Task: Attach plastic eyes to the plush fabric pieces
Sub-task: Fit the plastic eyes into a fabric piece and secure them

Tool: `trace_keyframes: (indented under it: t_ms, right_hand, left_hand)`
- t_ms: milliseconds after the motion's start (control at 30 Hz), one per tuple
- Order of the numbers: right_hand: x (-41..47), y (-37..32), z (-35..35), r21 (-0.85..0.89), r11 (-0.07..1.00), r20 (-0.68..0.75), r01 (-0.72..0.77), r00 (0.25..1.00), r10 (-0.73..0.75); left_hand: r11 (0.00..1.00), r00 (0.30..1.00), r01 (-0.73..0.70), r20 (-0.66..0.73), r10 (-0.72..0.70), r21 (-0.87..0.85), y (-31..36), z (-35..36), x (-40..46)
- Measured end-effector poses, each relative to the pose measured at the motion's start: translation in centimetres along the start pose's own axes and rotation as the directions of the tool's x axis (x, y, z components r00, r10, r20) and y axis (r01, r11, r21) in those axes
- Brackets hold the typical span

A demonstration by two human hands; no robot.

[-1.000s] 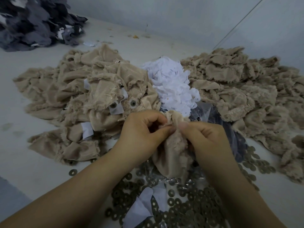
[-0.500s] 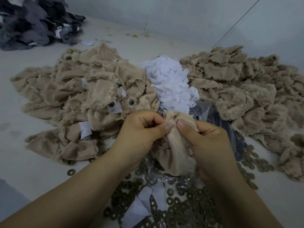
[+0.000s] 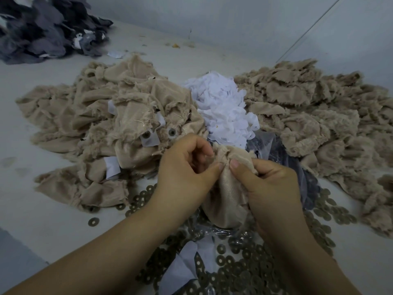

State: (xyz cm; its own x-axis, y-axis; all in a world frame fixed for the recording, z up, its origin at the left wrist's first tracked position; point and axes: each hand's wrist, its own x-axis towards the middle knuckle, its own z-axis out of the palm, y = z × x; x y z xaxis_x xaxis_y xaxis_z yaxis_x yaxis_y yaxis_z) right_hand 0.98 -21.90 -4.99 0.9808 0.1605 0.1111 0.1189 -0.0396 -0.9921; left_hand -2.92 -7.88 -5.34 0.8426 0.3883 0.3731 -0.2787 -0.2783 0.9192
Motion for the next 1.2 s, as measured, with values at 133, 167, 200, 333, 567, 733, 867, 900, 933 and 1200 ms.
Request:
trace_keyframes:
  t_ms: [133,167,200,333,567,733,867,900,933,1200]
  right_hand:
    - [0.2,0.4,-0.1,-0.078,0.994,-0.004,0.072,0.997,-0.072]
    - [0.2,0.5,-0.1,-0.091,0.992,-0.002,0.085,0.996,-0.086]
    - [0.2,0.6,-0.2,-0.11,0.989,-0.003,0.103,0.995,-0.104]
    - [0.3,0.3,-0.2,-0.067,0.993,0.002,0.092,0.996,-0.093]
    - [0.1,0.3,-0.2,0.062,0.995,0.08,-0.08,0.994,0.075]
    - [0.3,0.1,-0.2,0.266,0.913,0.198,-0.311,0.944,0.264]
    - [0.4,0.0,-0.2,0.199,0.946,0.12,-0.257,0.964,0.236]
    - [0.3,0.0,-0.3,0.166,0.959,0.086,-0.228,0.973,0.216]
    - [0.3,0.0,-0.3,0.136,0.97,0.064,-0.204,0.978,0.197]
    - [0.2,0.4,-0.1,-0.166,0.982,-0.024,0.092,0.995,-0.097]
  left_hand:
    - [0.945,0.965,-0.26,0.017,0.262,0.2,0.3,0.4,-0.3]
    - [0.937,0.963,-0.264,0.018,0.268,0.229,0.3,0.4,-0.2]
    - [0.93,0.963,-0.263,0.016,0.268,0.257,0.3,0.5,-0.2]
    - [0.906,0.955,-0.286,0.011,0.298,0.312,0.0,0.5,-0.2]
    - [0.947,0.971,-0.24,0.04,0.237,0.215,-0.3,0.3,0.1]
    - [0.999,0.987,0.029,0.16,-0.025,-0.026,0.2,-0.8,1.0]
    - [0.996,0.982,0.064,0.18,-0.052,-0.064,0.5,-1.2,1.0]
    - [0.998,0.984,0.045,0.176,-0.037,-0.047,0.5,-1.1,0.9]
    - [0.999,0.985,0.024,0.169,-0.02,-0.021,0.5,-1.0,0.8]
    - [0.911,0.956,-0.29,0.135,0.261,0.294,0.3,0.0,0.4]
